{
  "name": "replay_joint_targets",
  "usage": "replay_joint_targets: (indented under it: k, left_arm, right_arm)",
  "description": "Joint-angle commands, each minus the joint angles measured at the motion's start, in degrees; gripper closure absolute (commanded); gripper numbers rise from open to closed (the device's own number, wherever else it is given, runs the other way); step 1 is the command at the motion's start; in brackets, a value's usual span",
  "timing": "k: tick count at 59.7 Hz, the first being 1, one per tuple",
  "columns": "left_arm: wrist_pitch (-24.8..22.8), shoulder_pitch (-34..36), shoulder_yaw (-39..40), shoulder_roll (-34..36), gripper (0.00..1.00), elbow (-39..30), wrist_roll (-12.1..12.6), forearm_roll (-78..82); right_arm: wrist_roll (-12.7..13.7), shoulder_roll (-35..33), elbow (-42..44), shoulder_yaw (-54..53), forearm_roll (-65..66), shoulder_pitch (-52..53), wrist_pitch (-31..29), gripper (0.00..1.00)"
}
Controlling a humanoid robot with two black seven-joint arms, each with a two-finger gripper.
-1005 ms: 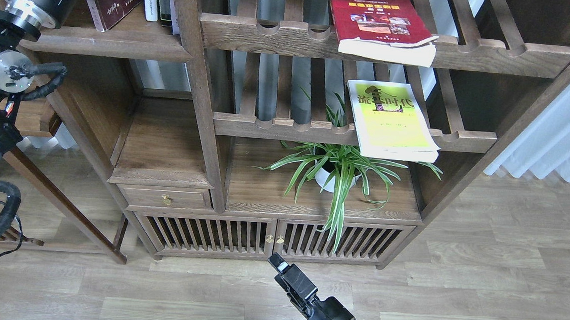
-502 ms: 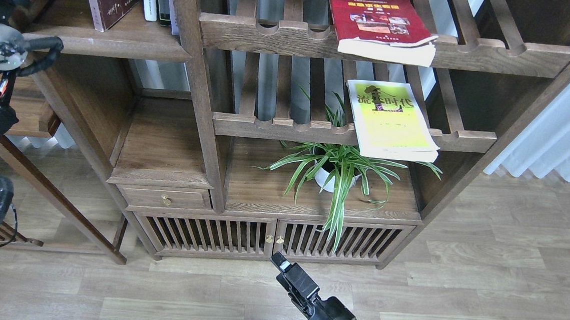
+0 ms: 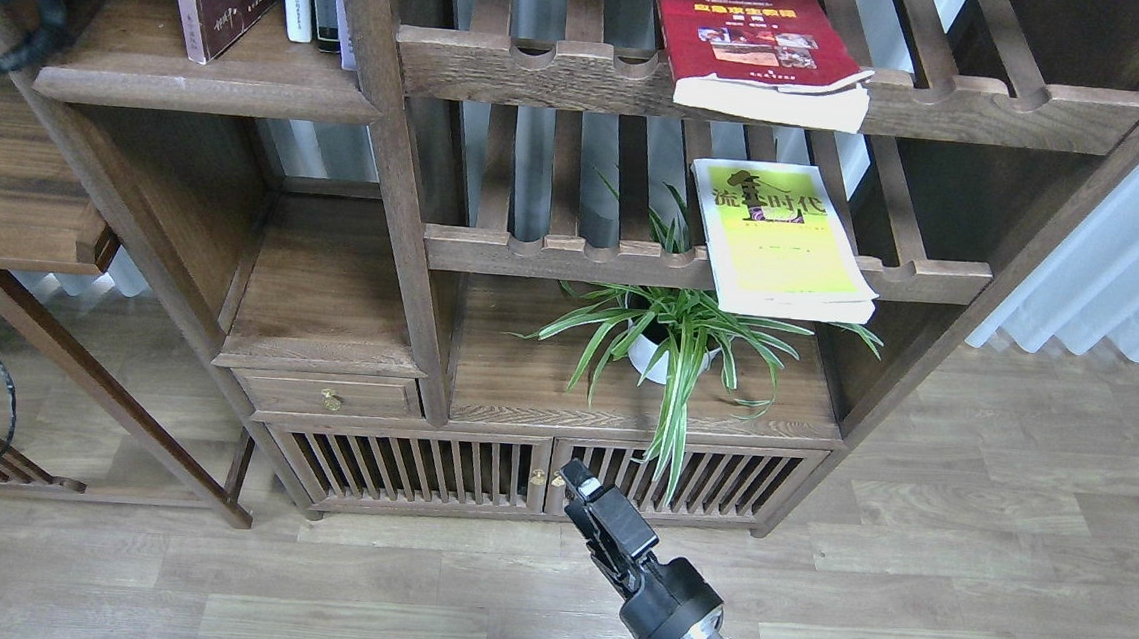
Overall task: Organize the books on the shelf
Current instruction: 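Reach the right gripper to the yellow-green book, left gripper toward shelf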
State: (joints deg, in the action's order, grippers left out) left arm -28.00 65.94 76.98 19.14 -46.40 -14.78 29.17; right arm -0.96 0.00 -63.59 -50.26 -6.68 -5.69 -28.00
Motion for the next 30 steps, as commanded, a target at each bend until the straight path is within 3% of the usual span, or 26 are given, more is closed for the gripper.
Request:
replay_joint_targets:
  k: [1, 12, 22, 30]
  left_arm:
    - [0.00, -0.55, 1.42, 0.11, 0.40, -2.11, -0.07, -2.88]
    - [0.00, -3.71, 1.42, 0.11, 0.39, -5.81, -0.25, -9.39]
    - [0.00, -8.63, 2.56, 0.11, 0.25, -9.76, -0.51, -10.71]
    - [0.00, -13.73, 5.46, -0.07, 0.22, -12.66, -0.51, -11.85]
  right_arm:
    - [-0.01, 0.00, -0.75, -0.01, 0.00, -0.03, 0.00, 0.02]
    - [-0.01, 0.00, -3.47, -0.80, 0.00, -0.12, 0.00, 0.02]
    - [-0.01, 0.00, -4.62, -2.91, 0.00, -0.12, 0.00, 0.02]
    - [-0.01, 0.00, -6.98, -5.81, -0.09, 0.59, 0.00, 0.02]
